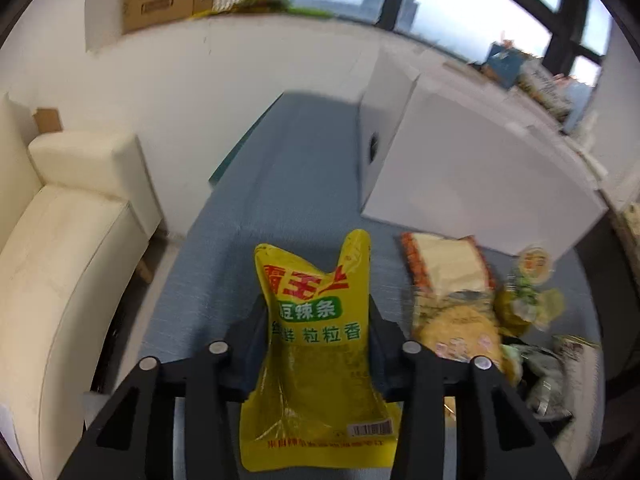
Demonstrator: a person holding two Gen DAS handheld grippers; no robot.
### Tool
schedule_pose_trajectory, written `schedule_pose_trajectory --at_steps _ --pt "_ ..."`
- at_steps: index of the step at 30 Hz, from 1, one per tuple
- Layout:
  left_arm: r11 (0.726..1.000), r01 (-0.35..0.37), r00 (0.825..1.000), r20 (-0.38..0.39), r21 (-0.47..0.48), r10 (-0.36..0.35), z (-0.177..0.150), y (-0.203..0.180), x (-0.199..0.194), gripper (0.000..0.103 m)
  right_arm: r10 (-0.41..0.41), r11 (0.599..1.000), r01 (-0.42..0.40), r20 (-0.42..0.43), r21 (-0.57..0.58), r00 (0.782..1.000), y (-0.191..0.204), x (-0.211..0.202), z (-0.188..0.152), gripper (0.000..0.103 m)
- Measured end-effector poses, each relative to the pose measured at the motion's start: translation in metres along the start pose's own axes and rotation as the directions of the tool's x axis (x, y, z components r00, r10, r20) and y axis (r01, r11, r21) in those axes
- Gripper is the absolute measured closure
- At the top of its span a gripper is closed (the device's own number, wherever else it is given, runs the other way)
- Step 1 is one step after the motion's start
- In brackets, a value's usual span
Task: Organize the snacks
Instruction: 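Grasp the yellow pickle pouch with the left gripper while the right grasps a white snack bag, then lower the pickle pouch and white snack bag into the box with both grippers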
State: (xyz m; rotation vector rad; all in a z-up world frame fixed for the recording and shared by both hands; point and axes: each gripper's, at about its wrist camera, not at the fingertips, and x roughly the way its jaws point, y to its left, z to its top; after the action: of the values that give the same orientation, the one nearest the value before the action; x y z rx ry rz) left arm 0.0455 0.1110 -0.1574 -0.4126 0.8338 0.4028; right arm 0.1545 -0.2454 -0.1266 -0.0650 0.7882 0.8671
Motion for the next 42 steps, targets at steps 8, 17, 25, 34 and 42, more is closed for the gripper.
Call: schedule_pose_trajectory --at_steps 8,17,25,34,42 --pt "0.979 0.192 0.973 0.117 0.067 -0.199 0.013 -0.009 -0.07 0.058 0.025 0.978 0.007 -0.151 0.211 0.988 -0.038 0.028 -0.025 0.0" --pt "0.959 0.236 0.95 0.173 0.157 -0.262 0.02 -0.028 -0.102 0.058 0.074 0.943 0.02 -0.268 0.332 0.96 -0.044 0.071 -0.029 0.0" --pt "0.95 0.269 0.94 0.17 0.159 -0.294 0.019 -0.034 -0.096 0.058 0.164 0.928 -0.072 -0.225 0.366 0.96 -0.045 0.087 -0.032 0.066" --pt "0.932 0.321 0.918 0.187 0.17 -0.351 0.038 -0.042 -0.102 0.058 0.054 0.978 -0.042 -0.052 0.205 0.997 -0.041 0.028 0.022 0.073" --pt "0.895 0.378 0.876 0.22 0.236 -0.428 0.119 -0.072 -0.098 0.058 0.045 0.994 -0.058 0.146 0.088 0.988 -0.037 -0.016 0.135 0.073"
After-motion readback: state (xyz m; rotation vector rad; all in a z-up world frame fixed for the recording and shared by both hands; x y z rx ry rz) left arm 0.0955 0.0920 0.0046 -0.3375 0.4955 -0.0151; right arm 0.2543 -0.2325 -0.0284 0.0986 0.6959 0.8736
